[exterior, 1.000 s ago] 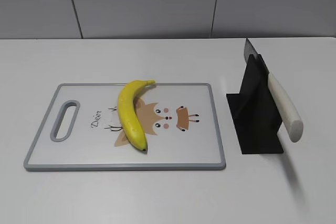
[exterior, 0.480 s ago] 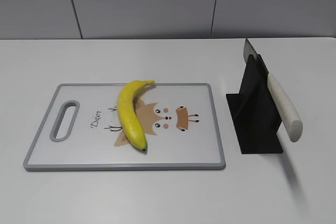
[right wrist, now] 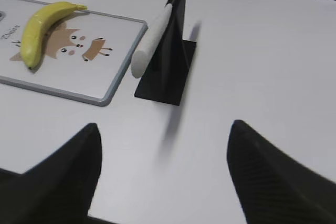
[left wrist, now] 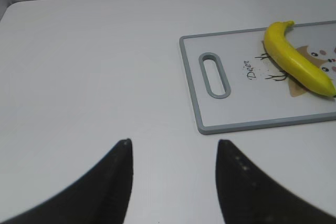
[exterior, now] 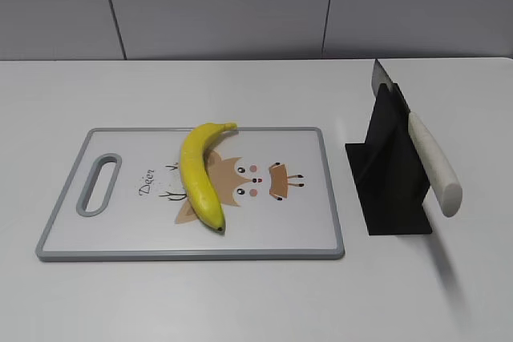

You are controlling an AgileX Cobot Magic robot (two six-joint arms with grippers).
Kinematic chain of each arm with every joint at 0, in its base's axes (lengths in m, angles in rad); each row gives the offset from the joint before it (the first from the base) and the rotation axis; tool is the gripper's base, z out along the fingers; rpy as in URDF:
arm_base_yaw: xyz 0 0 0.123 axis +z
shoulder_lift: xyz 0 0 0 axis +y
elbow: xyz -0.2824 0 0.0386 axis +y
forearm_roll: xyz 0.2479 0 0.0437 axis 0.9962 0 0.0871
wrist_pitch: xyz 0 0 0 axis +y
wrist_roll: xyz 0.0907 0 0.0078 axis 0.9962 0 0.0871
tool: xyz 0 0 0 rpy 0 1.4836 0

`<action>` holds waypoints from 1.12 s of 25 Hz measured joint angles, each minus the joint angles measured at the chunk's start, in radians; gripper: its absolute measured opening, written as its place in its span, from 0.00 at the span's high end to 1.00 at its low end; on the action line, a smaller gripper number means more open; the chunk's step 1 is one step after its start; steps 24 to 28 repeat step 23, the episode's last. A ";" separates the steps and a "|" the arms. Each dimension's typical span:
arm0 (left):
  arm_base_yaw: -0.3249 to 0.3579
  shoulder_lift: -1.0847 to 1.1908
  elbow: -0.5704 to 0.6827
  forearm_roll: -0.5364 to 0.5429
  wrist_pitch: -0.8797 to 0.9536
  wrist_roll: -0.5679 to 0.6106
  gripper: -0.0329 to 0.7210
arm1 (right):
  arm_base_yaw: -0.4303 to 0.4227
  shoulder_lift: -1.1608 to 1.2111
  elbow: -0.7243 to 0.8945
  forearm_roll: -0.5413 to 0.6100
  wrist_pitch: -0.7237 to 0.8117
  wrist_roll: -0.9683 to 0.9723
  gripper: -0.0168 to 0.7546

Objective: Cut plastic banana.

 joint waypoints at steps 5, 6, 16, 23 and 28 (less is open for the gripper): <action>0.000 0.000 0.000 0.000 0.000 0.000 0.29 | -0.065 0.000 0.000 0.000 0.000 0.000 0.23; 0.000 0.000 0.000 0.000 0.000 0.000 0.29 | -0.066 0.000 0.000 0.000 0.000 0.000 0.23; 0.000 0.000 0.000 0.000 0.000 0.000 0.29 | -0.066 0.000 0.000 0.000 -0.001 0.000 0.23; 0.021 0.000 0.000 -0.006 0.000 0.000 0.30 | -0.066 0.000 0.000 0.000 -0.001 0.000 0.23; 0.021 0.000 0.000 -0.006 0.000 0.000 0.30 | -0.066 0.000 0.000 0.000 -0.001 0.000 0.23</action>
